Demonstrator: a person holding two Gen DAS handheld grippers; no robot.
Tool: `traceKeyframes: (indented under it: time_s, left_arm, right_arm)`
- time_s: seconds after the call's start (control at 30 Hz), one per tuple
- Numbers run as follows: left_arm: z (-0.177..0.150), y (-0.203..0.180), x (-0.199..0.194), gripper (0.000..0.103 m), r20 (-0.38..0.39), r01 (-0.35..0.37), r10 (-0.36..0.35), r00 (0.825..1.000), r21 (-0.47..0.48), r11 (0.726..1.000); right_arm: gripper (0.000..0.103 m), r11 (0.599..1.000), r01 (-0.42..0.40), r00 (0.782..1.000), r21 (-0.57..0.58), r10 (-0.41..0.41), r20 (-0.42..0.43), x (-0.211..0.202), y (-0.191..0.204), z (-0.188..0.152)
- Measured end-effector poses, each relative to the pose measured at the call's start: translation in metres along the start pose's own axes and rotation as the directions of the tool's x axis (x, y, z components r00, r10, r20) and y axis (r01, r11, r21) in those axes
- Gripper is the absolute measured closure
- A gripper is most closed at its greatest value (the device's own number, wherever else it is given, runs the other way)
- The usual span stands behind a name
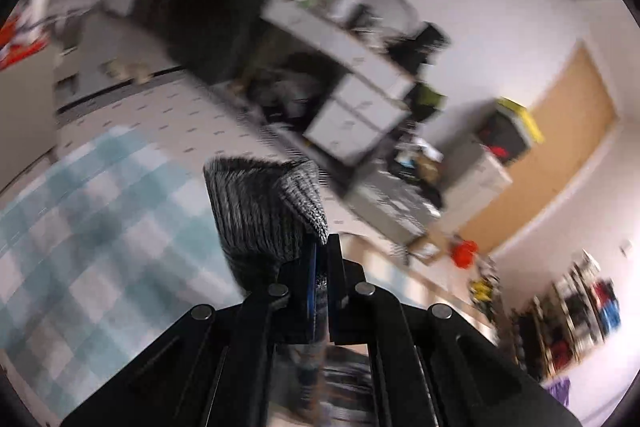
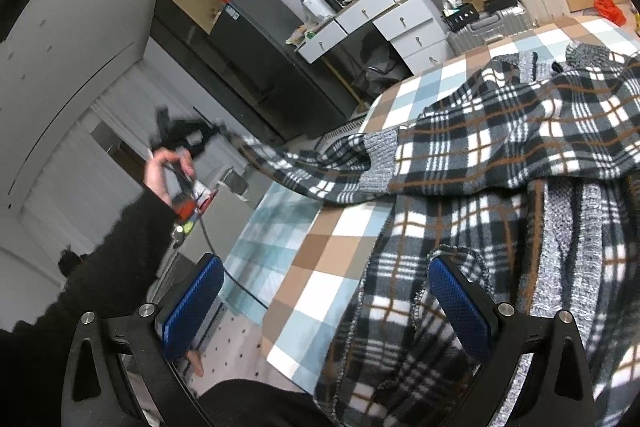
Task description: Fold large clothes
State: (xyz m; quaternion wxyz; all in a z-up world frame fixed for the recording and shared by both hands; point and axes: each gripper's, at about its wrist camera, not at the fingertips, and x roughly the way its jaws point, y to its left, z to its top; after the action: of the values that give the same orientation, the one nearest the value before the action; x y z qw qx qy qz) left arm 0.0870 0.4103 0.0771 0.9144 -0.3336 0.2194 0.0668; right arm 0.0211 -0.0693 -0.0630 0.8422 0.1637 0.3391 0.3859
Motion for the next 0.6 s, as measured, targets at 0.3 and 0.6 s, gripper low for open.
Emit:
traceKeyframes:
  time_s: [0.3,0.6]
  left_arm:
    - [-0.065,-0.182,0.025,0.103,-0.161,0.255,-0.221,0.962,0.241,0.936]
    - [-0.187,-0.326,0.084,0.103,-0.421,0.455,-0.293,0.859,0.362,0.814]
  right_arm:
    - [0.0,0.975,0.204,0.977,0.084,-0.208,0.044,-0.023,-0.025,-0.002]
    - [0.0,0.83,0.378,0.844,0.41,-0.491,0.215,-0.126,-0.112,0.012]
